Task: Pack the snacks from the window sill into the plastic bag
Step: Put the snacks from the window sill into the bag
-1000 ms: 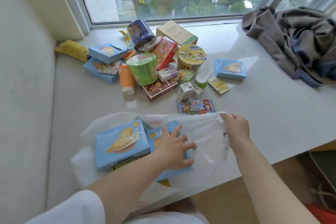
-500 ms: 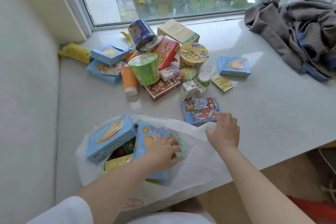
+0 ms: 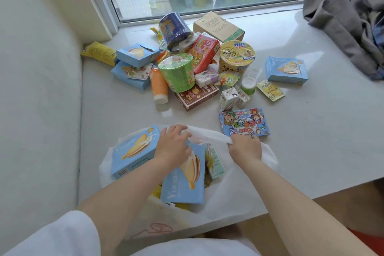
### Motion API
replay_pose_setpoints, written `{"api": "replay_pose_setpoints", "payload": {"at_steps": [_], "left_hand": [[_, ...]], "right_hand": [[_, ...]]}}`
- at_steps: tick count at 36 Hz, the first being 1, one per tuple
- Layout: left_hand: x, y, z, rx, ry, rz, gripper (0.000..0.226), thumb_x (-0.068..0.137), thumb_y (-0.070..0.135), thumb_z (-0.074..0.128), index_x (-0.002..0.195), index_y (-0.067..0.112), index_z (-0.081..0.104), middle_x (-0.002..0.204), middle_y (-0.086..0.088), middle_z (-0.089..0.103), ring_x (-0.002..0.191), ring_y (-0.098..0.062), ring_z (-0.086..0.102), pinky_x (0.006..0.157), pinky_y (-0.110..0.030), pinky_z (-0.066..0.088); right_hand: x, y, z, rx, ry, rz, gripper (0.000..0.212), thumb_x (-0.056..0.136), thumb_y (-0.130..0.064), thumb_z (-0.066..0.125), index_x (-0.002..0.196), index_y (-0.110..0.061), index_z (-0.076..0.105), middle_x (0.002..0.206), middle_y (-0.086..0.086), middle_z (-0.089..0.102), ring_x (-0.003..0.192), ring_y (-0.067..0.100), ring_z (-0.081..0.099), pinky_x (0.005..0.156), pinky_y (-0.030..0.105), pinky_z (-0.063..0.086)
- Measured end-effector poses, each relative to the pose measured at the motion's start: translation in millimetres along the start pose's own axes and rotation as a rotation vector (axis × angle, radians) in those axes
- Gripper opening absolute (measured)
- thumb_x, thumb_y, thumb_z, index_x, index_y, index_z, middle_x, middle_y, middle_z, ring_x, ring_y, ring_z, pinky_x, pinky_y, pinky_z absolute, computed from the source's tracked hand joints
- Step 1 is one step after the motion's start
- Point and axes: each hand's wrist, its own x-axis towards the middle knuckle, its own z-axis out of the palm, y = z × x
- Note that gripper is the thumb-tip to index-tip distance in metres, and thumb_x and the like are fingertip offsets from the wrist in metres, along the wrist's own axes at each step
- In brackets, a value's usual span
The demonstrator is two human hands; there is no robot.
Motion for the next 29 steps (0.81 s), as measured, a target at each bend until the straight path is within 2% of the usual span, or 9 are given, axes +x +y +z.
{"api": "replay_pose_setpoints", "payload": {"at_steps": [2,5,7,11,13,15,19,21,29], "left_hand": [[10.3,3.1,-3.3,-0.038,-0.001,-0.015,0.044,0.093,0.033,0.047,0.136,0.025,0.046,0.145,0.005,0.035,0.135,-0.017,0.028,0.115,-0.038,0.017],[28.0,14.3,-9.0,-0.129,0.022,-0.038,0.043,0.096,0.037,0.043,0.136,0.021,0.044,0.142,0.002,0.040,0.131,-0.018,0.035,0.108,-0.033,0.024],[41.0,25.2,-13.3,-0.164,0.020,-0.043,0.044,0.098,0.038,0.042,0.137,0.019,0.044,0.138,0.000,0.044,0.127,-0.020,0.039,0.104,-0.033,0.029],[71.3,48.0,-16.9,-0.172,-0.010,-0.064,0.048,0.097,0.041,0.042,0.140,0.020,0.039,0.140,0.000,0.042,0.130,-0.020,0.037,0.103,-0.035,0.034],[88.4,60.0,-17.8,-0.187,-0.034,-0.089,0.050,0.096,0.040,0.044,0.141,0.021,0.036,0.142,0.000,0.040,0.132,-0.020,0.035,0.104,-0.036,0.034],[105.7,72.1,-19.4,-0.186,-0.046,-0.115,0.053,0.094,0.038,0.048,0.142,0.022,0.033,0.143,0.000,0.039,0.131,-0.020,0.036,0.103,-0.037,0.034],[138.2,91.4,-19.9,-0.192,-0.011,-0.155,0.059,0.090,0.034,0.055,0.143,0.020,0.032,0.141,-0.001,0.040,0.130,-0.022,0.038,0.103,-0.039,0.037],[152.4,97.8,-18.1,-0.188,0.013,-0.148,0.063,0.089,0.030,0.058,0.144,0.019,0.030,0.140,-0.003,0.040,0.129,-0.023,0.038,0.103,-0.037,0.037],[196.7,111.9,-9.1,0.031,-0.008,-0.034,0.058,0.091,0.035,0.055,0.143,0.038,0.029,0.150,-0.001,0.028,0.133,-0.024,0.033,0.104,-0.039,0.036]], "right_hand": [[4.8,7.3,-1.8,0.315,-0.036,0.187,0.026,0.095,-0.021,0.037,0.105,-0.012,0.059,0.110,0.011,0.063,0.101,0.030,0.057,0.079,0.031,0.037],[16.5,19.5,-0.7,0.597,-0.160,0.324,0.026,0.091,-0.017,0.039,0.104,-0.011,0.061,0.110,0.013,0.060,0.102,0.031,0.055,0.076,0.031,0.039],[23.0,26.4,-2.8,0.746,-0.218,0.319,0.017,0.088,-0.019,0.045,0.094,-0.014,0.061,0.100,0.007,0.057,0.096,0.027,0.052,0.074,0.030,0.037],[38.6,42.3,-18.3,1.108,-0.307,0.238,0.030,0.091,-0.025,0.051,0.117,-0.010,0.059,0.109,0.001,0.050,0.100,0.019,0.045,0.081,0.029,0.034],[49.8,54.1,-22.4,1.218,-0.349,0.230,0.032,0.088,-0.033,0.054,0.113,-0.013,0.060,0.114,0.005,0.055,0.104,0.021,0.050,0.085,0.033,0.041],[65.1,66.7,-20.8,1.096,-0.327,0.164,0.034,0.087,-0.034,0.057,0.115,-0.015,0.060,0.120,0.005,0.057,0.110,0.021,0.054,0.092,0.037,0.044],[98.7,92.6,-10.0,0.374,-0.156,0.038,0.050,0.084,-0.035,0.062,0.131,-0.020,0.050,0.132,0.003,0.049,0.123,0.022,0.044,0.098,0.036,0.039],[113.0,101.8,-5.6,0.163,-0.106,-0.022,0.058,0.082,-0.038,0.063,0.134,-0.021,0.043,0.133,0.003,0.045,0.124,0.024,0.039,0.099,0.036,0.037],[158.5,115.8,0.1,-0.087,-0.124,-0.204,0.084,0.067,-0.057,0.071,0.135,-0.021,0.037,0.136,0.003,0.041,0.126,0.024,0.036,0.101,0.037,0.033]]}}
